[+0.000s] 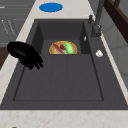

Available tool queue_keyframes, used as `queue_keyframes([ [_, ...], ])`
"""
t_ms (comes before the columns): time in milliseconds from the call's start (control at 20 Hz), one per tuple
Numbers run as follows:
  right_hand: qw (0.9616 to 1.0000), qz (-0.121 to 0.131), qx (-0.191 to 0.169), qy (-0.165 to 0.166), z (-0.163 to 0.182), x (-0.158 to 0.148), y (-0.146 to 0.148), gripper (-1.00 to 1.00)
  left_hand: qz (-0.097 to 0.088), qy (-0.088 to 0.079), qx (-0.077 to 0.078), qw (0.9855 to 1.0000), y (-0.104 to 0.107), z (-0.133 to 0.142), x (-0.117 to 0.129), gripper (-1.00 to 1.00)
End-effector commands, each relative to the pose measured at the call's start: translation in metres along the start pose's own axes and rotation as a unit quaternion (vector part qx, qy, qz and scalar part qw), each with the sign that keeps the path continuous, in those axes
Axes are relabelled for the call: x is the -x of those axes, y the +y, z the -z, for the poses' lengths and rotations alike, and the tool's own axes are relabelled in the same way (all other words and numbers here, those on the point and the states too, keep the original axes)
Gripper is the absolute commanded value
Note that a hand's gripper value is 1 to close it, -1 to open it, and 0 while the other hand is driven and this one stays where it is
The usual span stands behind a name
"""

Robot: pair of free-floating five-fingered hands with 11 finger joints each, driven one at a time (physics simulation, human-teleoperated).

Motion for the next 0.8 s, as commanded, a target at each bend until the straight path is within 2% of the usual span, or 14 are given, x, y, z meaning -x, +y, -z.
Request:
queue_keyframes([
  [0, 1.0000, 0.000, 0.000, 0.000, 0.000, 0.000, 0.000, 0.00, 0.002, 0.025, -0.008, 0.9997, 0.007, 0.012, 0.015, 1.00],
  [100, 1.0000, 0.000, 0.000, 0.000, 0.000, 0.000, 0.000, 0.00, 0.003, 0.026, -0.006, 0.9996, 0.011, 0.017, 0.024, 1.00],
  [200, 1.0000, 0.000, 0.000, 0.000, 0.000, 0.000, 0.000, 0.00, 0.005, 0.033, -0.008, 0.9994, 0.012, 0.015, 0.035, 1.00],
  [400, 1.0000, 0.000, 0.000, 0.000, 0.000, 0.000, 0.000, 0.00, 0.008, 0.050, -0.003, 0.9987, 0.012, 0.010, 0.045, 1.00],
  [600, 1.0000, 0.000, 0.000, 0.000, 0.000, 0.000, 0.000, 0.00, 0.008, 0.027, 0.021, 0.9994, 0.008, -0.014, 0.064, 1.00],
  [750, 1.0000, 0.000, 0.000, 0.000, 0.000, 0.000, 0.000, 0.00, 0.005, 0.025, 0.030, 0.9992, 0.001, -0.032, 0.073, 1.00],
])
